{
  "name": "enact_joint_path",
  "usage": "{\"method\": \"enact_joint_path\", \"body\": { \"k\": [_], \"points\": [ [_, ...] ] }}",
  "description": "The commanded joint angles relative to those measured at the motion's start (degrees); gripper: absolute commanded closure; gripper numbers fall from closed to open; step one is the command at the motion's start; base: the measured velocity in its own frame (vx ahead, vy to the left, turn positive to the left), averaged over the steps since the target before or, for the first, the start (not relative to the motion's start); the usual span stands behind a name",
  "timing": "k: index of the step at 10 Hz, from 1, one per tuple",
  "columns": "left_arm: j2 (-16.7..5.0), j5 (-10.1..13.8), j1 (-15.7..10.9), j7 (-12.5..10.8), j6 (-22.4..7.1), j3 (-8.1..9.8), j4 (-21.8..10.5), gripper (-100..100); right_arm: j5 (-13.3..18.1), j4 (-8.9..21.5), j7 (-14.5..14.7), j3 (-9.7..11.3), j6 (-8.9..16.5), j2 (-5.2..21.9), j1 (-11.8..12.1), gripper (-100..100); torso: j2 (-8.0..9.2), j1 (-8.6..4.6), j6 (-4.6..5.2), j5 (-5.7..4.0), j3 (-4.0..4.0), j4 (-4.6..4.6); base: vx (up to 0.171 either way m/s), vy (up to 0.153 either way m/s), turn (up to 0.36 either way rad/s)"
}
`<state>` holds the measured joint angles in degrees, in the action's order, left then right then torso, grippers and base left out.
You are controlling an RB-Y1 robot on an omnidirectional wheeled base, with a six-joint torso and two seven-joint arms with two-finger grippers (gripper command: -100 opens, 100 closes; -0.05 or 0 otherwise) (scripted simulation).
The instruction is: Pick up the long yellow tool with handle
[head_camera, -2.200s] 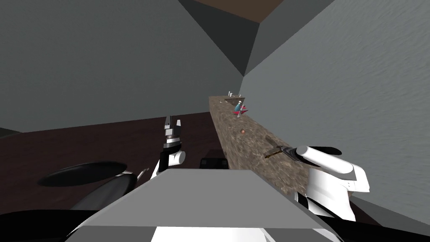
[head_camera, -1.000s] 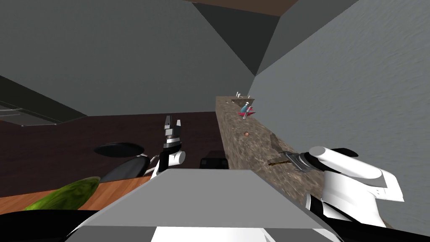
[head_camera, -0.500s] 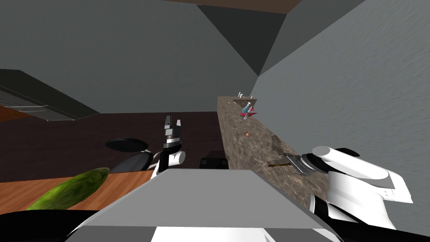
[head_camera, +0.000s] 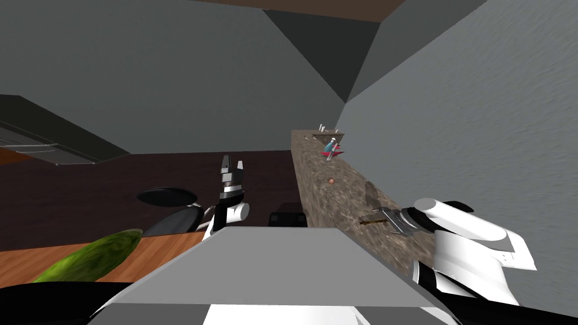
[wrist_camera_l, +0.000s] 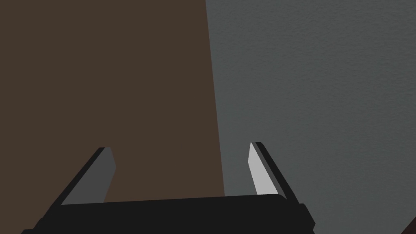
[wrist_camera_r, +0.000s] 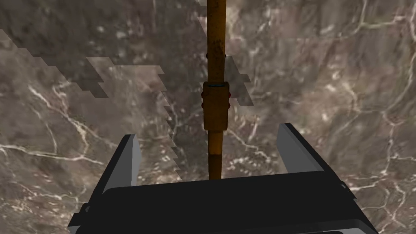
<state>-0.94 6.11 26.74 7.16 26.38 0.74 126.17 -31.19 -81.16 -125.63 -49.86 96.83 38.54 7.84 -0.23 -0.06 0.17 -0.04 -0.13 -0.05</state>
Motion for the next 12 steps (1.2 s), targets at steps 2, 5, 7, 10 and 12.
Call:
{"method": "enact_joint_path", "body": {
  "k": [2,5,7,10,12],
  "points": [
    [0.0,0.0,0.0,0.0,0.0,0.0,0.0,0,0.04,0.13,0.17,0.03,-0.28,-0.04,-0.02,100,0.06,0.01,-0.01,0.01,0.03,0.01,0.01,0.0,-0.003],
    [0.0,0.0,-0.01,0.0,0.0,0.0,0.0,0,0.1,0.05,0.02,-0.1,-0.44,0.06,-0.04,100,0.11,-0.06,-0.09,-0.09,0.04,-0.01,0.0,0.0,-0.004],
    [0.0,0.0,-0.01,0.0,0.0,0.0,0.0,0,0.1,0.06,0.02,-0.09,-0.44,0.06,-0.02,0,0.09,-0.09,-0.1,-0.1,0.04,-0.01,0.0,0.0,0.0],
    [0.0,0.0,-0.01,0.0,0.0,0.0,0.0,0,-0.91,-2.44,-1.68,-0.54,2.83,1.06,0.34,100,0.19,-0.05,-0.12,-0.09,0.09,0.02,-0.034,0.004,0.048],
    [0.0,0.0,-0.01,0.0,0.0,0.0,0.0,0,-0.75,-1.72,-1.36,-0.37,2.32,1.13,0.04,0,0.16,-0.08,-0.09,-0.11,0.08,0.01,-0.007,0.0,0.002]
  ]
}}
